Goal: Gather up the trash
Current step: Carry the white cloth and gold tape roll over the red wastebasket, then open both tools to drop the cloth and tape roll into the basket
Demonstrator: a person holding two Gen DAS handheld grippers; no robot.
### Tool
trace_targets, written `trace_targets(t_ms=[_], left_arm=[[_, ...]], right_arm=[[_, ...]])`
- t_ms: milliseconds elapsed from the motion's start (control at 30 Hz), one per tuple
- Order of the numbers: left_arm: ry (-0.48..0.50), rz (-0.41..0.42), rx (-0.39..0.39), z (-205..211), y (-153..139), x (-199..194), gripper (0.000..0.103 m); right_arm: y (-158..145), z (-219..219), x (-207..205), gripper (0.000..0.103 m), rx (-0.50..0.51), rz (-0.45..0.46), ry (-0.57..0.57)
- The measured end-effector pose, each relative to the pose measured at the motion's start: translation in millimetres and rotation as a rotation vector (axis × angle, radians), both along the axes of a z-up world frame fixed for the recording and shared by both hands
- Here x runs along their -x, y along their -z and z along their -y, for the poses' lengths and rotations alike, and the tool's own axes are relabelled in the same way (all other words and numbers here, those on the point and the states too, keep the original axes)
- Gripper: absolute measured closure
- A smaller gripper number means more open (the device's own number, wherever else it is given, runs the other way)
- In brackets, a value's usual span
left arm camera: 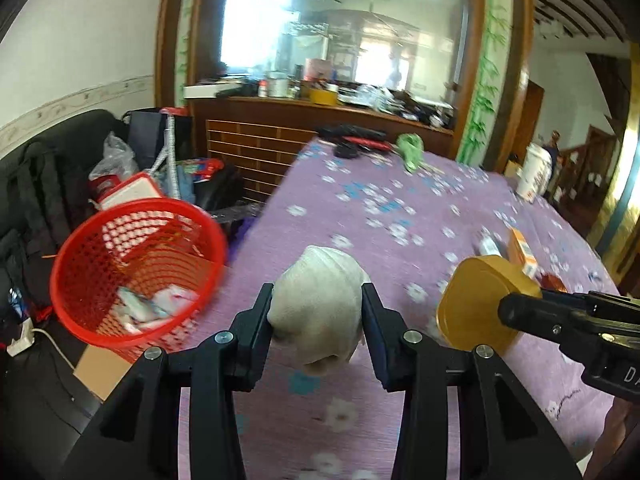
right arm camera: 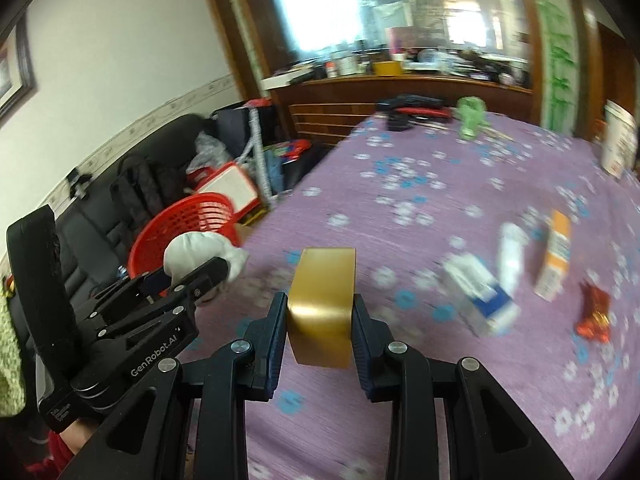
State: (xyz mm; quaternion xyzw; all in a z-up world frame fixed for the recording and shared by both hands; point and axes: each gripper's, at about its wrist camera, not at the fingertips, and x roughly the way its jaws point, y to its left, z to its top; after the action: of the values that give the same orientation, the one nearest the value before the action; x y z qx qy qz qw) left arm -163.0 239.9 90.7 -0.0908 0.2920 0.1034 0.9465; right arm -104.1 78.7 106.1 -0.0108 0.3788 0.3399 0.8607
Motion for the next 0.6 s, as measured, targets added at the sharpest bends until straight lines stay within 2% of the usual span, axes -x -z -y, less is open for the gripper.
trace_targets(t_ms=[133, 367, 600], left_arm=[[-0.087, 0.009, 0.001, -42, -5, 5, 0.062], [-0.25, -0.013, 0.052, -127, 2, 4, 0.062], [-0.334, -0.049, 0.115, -178, 21, 5, 0.062]], right_arm=[[-11, -53, -9, 0.07, -0.004, -0.028, -0.085], [-19, -135, -24, 0.07, -0.004, -0.05, -0.179], [-8, -205, -37, 0.07, -0.001, -0.09, -0.226]])
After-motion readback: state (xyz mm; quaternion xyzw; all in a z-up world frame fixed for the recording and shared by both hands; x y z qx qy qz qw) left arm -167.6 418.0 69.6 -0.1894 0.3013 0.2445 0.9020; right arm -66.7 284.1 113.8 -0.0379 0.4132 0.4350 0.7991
